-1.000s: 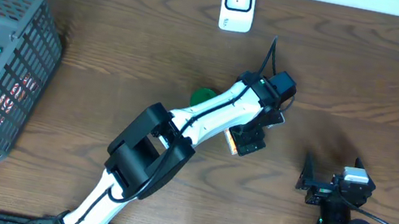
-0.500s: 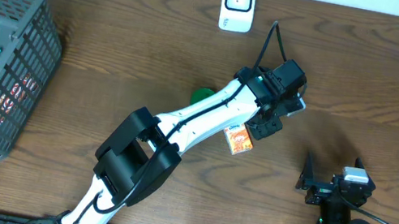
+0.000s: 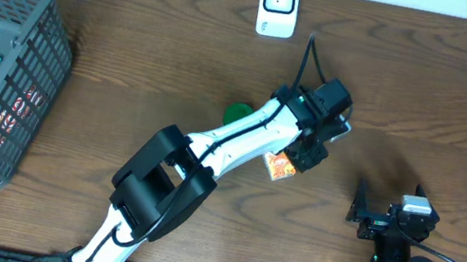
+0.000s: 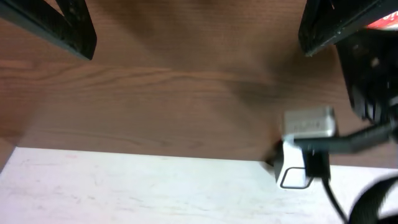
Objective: Scan the item barcode
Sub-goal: 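Move the orange pack with the left gripper toward the white scanner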
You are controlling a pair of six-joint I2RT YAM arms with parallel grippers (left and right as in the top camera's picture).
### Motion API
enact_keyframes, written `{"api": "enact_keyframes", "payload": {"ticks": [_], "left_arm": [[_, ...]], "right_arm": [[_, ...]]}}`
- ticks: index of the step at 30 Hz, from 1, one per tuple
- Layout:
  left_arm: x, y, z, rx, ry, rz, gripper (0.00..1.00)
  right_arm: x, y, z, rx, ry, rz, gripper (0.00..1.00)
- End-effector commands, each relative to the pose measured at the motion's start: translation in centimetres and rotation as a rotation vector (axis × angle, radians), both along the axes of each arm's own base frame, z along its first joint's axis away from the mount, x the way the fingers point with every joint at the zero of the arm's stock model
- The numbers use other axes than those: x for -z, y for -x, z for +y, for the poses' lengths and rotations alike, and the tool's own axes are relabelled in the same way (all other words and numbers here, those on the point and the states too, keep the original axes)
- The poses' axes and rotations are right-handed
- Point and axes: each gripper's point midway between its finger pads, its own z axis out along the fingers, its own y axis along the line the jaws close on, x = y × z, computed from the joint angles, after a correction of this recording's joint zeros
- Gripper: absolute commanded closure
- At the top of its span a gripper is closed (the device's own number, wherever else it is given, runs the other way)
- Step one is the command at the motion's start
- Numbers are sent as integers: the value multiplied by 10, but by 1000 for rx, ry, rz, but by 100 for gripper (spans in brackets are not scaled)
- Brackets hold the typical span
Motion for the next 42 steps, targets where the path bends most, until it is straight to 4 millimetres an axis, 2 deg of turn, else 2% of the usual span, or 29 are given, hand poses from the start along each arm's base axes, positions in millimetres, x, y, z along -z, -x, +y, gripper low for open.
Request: {"api": "enact_keyframes", "payload": {"ticks": [1,5,9,14,20,24,27,31,34,37,42], "left_arm": [[9,14,3,-32,8,69,92],[17,20,8,-50,-10,91,92],[18,20,9,-68,-13,99,92],[20,28,19,-102,-60,138,92],[27,26,61,-209,-264,100,92],[26,30,72,-213,-316,104,92],[22,18,83,-298,-362,32,92],[5,-8,104,-460,-429,-134,92],[-14,-19,110,-556,-420,-211,92],[-37,-20,107,-583,-364,-239,92],[-98,-6,88,-537,-218,-317,90]], "right_arm": [[1,0,1,-4,-13,5,1],[1,0,1,-4,-13,5,1],[1,0,1,-4,-13,5,1],[1,0,1,-4,-13,5,1],[1,0,1,-4,-13,5,1],[1,0,1,-4,-13,5,1],[1,0,1,-4,-13,5,1],[1,0,1,-4,-13,5,1],[1,0,1,-4,-13,5,1],[1,0,1,-4,-13,5,1],[1,0,1,-4,-13,5,1]]}}
